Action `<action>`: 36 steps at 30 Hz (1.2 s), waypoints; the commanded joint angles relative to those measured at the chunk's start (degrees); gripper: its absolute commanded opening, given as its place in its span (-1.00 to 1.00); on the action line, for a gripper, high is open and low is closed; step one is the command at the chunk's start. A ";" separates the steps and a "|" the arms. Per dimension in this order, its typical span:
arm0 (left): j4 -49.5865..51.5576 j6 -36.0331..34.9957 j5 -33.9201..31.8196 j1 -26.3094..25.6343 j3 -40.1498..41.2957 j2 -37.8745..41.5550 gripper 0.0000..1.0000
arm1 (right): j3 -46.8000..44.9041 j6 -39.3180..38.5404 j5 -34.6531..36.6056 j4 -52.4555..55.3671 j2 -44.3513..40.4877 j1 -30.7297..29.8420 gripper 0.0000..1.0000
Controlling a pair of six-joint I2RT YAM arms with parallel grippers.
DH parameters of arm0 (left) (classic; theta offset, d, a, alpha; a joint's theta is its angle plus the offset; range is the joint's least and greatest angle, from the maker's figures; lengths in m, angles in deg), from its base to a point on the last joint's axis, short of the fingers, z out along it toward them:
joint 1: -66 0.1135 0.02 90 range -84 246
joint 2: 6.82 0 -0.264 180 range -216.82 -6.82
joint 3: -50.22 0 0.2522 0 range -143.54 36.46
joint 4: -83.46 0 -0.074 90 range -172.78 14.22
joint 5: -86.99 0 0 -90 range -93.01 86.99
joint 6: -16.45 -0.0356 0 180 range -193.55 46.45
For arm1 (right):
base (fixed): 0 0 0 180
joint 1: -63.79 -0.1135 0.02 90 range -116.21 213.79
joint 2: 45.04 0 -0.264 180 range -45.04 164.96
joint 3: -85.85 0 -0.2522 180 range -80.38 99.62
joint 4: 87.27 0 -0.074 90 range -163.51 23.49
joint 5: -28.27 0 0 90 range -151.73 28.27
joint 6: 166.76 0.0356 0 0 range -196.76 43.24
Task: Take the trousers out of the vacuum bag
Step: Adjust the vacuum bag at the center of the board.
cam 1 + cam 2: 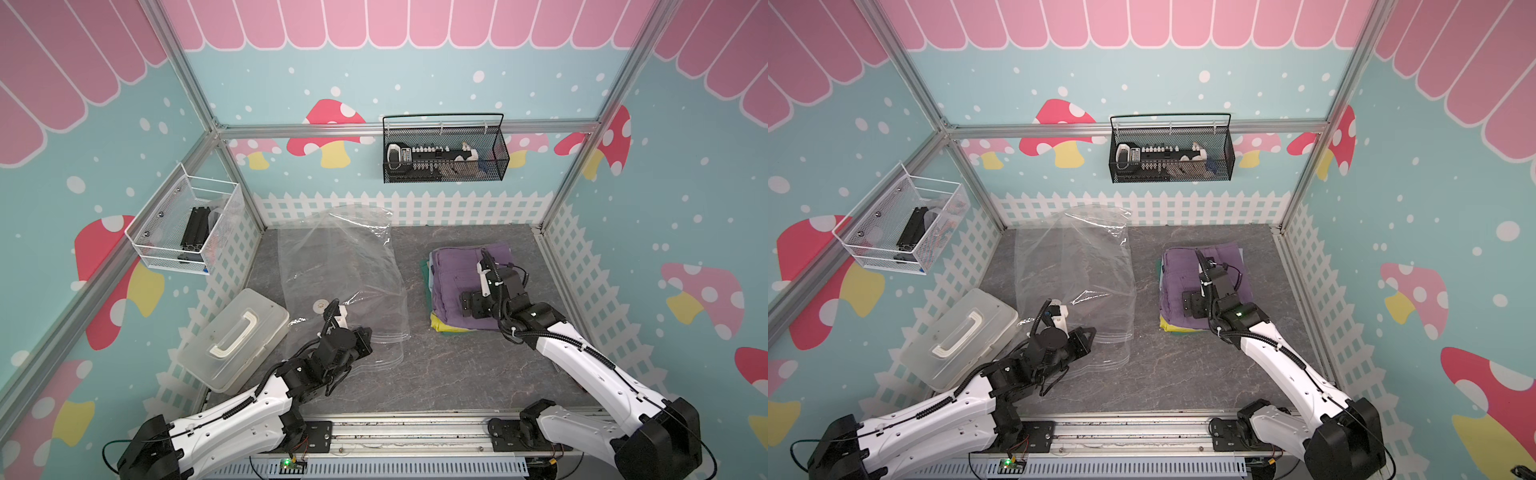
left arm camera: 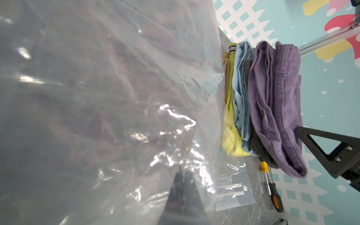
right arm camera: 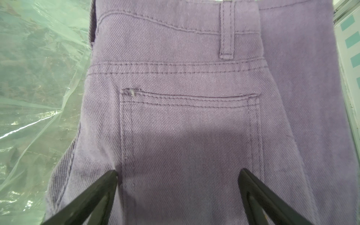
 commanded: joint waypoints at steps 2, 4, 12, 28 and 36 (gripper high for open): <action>3.15 -0.74 -1.81 1.31 0.26 0.43 -1.00 | 1.45 -0.67 0.57 1.17 -1.34 -0.07 0.97; 3.21 -0.79 -1.84 1.95 0.17 0.28 -1.00 | 1.61 -0.90 0.53 1.14 -1.43 -0.08 0.97; 3.91 -1.25 -1.22 4.66 -0.08 0.55 -1.00 | 2.06 -1.11 0.49 1.42 -1.62 -0.04 0.97; 3.81 -4.09 4.15 12.48 -1.15 -1.25 -1.00 | 3.03 -0.86 -0.17 1.56 -1.55 -0.03 0.97; 3.33 -5.07 7.36 15.41 -1.63 -1.83 -1.00 | 4.07 -0.53 -0.82 2.14 -2.22 0.01 0.97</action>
